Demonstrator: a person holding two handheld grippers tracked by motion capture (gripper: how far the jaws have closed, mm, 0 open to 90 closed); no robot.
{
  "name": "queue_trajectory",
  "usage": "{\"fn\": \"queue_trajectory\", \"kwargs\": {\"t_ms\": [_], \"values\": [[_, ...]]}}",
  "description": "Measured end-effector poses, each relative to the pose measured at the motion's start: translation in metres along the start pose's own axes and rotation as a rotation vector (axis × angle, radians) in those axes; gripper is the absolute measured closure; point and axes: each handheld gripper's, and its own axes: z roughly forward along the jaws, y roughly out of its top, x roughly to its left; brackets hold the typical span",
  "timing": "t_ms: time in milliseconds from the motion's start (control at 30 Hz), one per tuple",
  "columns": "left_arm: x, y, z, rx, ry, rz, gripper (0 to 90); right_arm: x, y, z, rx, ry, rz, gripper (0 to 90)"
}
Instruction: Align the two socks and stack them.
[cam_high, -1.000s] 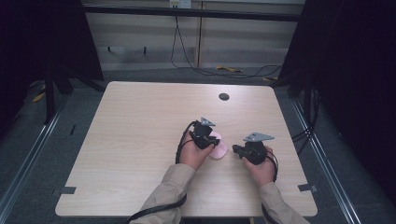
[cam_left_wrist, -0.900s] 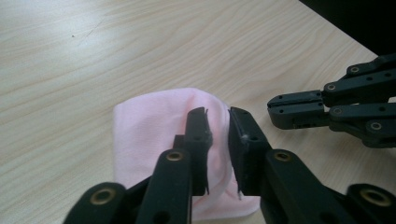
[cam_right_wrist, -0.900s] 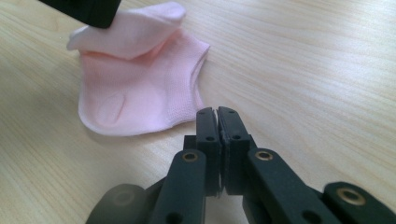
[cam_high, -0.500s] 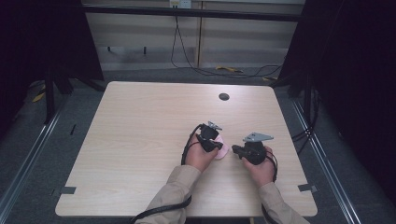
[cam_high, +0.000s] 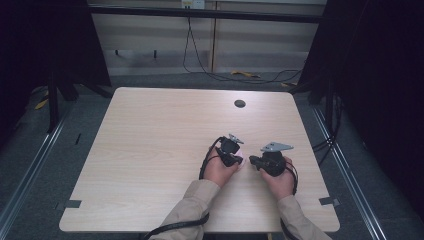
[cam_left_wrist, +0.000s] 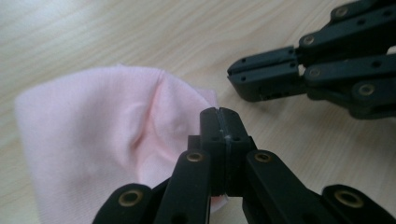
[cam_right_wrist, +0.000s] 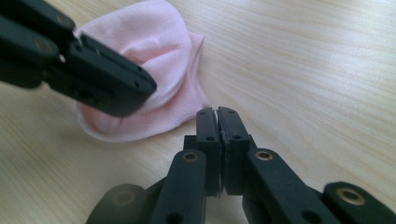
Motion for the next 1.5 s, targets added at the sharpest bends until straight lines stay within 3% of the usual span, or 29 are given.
{"fn": "queue_trajectory", "kwargs": {"t_ms": [133, 167, 367, 500, 533, 633, 700, 767, 867, 1000, 1033, 1167, 1233, 1300, 1367, 1467, 1500], "values": [[-0.001, 0.000, -0.002, -0.018, 0.006, -0.004, 88.4, -0.001, -0.001, 0.000, -0.001, 0.000, 0.000, 88.2], [-0.001, 0.002, -0.007, -0.014, 0.014, 0.006, 85.8, -0.001, -0.001, 0.000, -0.001, 0.001, 0.000, 88.2], [0.002, 0.010, -0.029, -0.091, -0.003, 0.002, 69.5, -0.001, 0.000, 0.000, 0.000, -0.001, 0.000, 88.1], [0.010, 0.011, -0.038, -0.111, 0.011, -0.021, 70.5, 0.000, 0.000, -0.001, -0.008, -0.002, -0.005, 88.1], [0.018, 0.008, -0.038, -0.103, 0.048, -0.031, 73.1, 0.000, 0.000, -0.001, -0.010, -0.003, -0.008, 88.1], [0.025, 0.004, -0.034, -0.083, 0.072, -0.040, 78.2, 0.001, 0.000, 0.000, -0.007, -0.003, -0.001, 88.1], [0.029, -0.002, -0.022, -0.064, 0.112, -0.039, 78.4, 0.001, 0.000, 0.000, -0.009, 0.001, -0.003, 88.1], [0.028, -0.005, -0.014, -0.056, 0.131, -0.019, 78.2, 0.001, 0.000, 0.000, -0.009, 0.002, -0.003, 88.1], [0.021, -0.008, -0.003, -0.065, 0.119, 0.006, 75.2, 0.001, 0.000, 0.000, -0.008, 0.004, -0.005, 88.0], [0.012, -0.009, 0.001, -0.052, 0.143, 0.099, 64.6, 0.000, 0.000, -0.001, -0.011, -0.001, -0.006, 87.4], [0.011, -0.009, 0.001, -0.053, 0.147, 0.103, 62.1, 0.001, 0.000, -0.002, -0.011, -0.002, -0.007, 87.4], [0.010, -0.008, 0.003, -0.054, 0.087, 0.098, 44.0, 0.001, 0.001, -0.002, -0.015, -0.003, -0.012, 87.0], [0.009, -0.007, 0.001, -0.043, 0.075, 0.112, 41.2, 0.001, 0.001, -0.002, -0.013, -0.005, -0.011, 86.9], [0.010, -0.005, -0.002, -0.037, 0.055, 0.082, 40.5, 0.001, 0.000, -0.002, -0.012, -0.007, -0.009, 86.7], [0.012, -0.001, -0.009, -0.077, 0.054, 0.075, 39.9, 0.000, 0.000, -0.002, -0.014, -0.007, -0.004, 86.5], [0.015, 0.003, -0.017, -0.109, 0.063, 0.082, 49.4, -0.002, 0.000, -0.003, -0.020, -0.009, -0.001, 86.4], [0.018, 0.005, -0.021, -0.119, 0.086, 0.079, 54.1, -0.001, 0.000, -0.003, -0.019, -0.010, 0.002, 86.4]]}}
